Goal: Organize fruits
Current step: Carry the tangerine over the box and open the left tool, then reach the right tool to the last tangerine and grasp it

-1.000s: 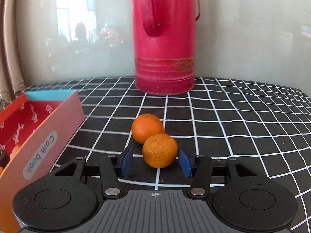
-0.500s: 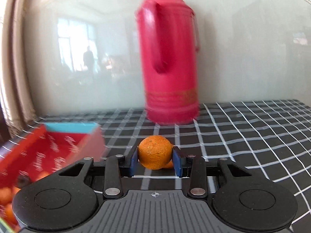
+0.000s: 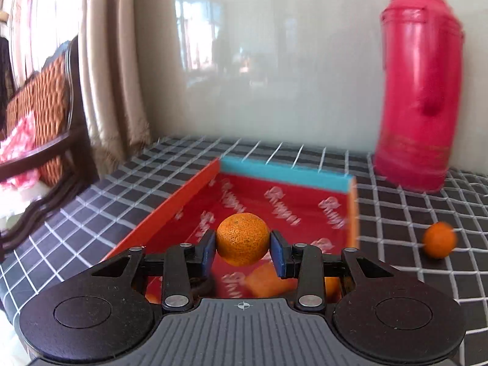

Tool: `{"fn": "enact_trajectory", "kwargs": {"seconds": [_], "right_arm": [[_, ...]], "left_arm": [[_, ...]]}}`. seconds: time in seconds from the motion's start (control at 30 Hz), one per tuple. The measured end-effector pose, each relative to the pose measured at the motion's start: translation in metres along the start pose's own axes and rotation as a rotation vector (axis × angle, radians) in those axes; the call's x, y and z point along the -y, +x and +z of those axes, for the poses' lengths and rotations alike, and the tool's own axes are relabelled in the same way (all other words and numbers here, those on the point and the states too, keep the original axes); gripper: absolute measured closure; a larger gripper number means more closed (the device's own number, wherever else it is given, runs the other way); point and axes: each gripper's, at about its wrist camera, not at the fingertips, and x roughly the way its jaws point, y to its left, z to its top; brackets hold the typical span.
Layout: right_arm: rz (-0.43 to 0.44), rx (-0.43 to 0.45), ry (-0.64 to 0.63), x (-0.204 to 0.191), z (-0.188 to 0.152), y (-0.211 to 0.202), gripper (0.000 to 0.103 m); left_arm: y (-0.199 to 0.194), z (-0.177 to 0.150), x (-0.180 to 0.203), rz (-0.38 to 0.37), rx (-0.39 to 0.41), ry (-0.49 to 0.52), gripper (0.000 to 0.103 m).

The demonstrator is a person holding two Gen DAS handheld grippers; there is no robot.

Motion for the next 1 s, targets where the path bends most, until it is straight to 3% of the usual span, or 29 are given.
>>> {"fn": "enact_trajectory", "kwargs": {"seconds": [0.1, 0.17, 0.23, 0.27, 0.3, 0.67, 1.0], "right_arm": [[0.024, -0.002, -0.035, -0.016, -0.001, 0.004, 0.006], [0.037, -0.009, -0.052, -0.024, -0.002, 0.006, 0.006], [0.045, -0.017, -0.06, -0.032, -0.003, 0.009, 0.006], [0.05, -0.021, -0.062, -0.035, -0.003, 0.01, 0.006], [0.055, -0.025, -0.062, -0.037, -0.003, 0.011, 0.006], [0.086, -0.068, -0.028, -0.054, 0.0, 0.032, 0.006], [0.084, -0.129, 0.002, -0.072, 0.007, 0.07, 0.008]], "left_arm": [[0.011, -0.003, -0.015, -0.032, -0.069, -0.046, 0.065], [0.012, -0.004, -0.019, -0.037, -0.064, -0.051, 0.063], [0.011, -0.003, -0.022, -0.035, -0.054, -0.05, 0.049], [0.008, -0.003, -0.023, -0.028, -0.049, -0.057, 0.033], [0.006, -0.002, -0.026, -0.021, -0.04, -0.065, 0.024], [-0.015, 0.006, -0.064, -0.034, 0.018, -0.073, 0.011], [-0.036, -0.016, -0.123, 0.054, 0.046, -0.113, 0.003]]}}
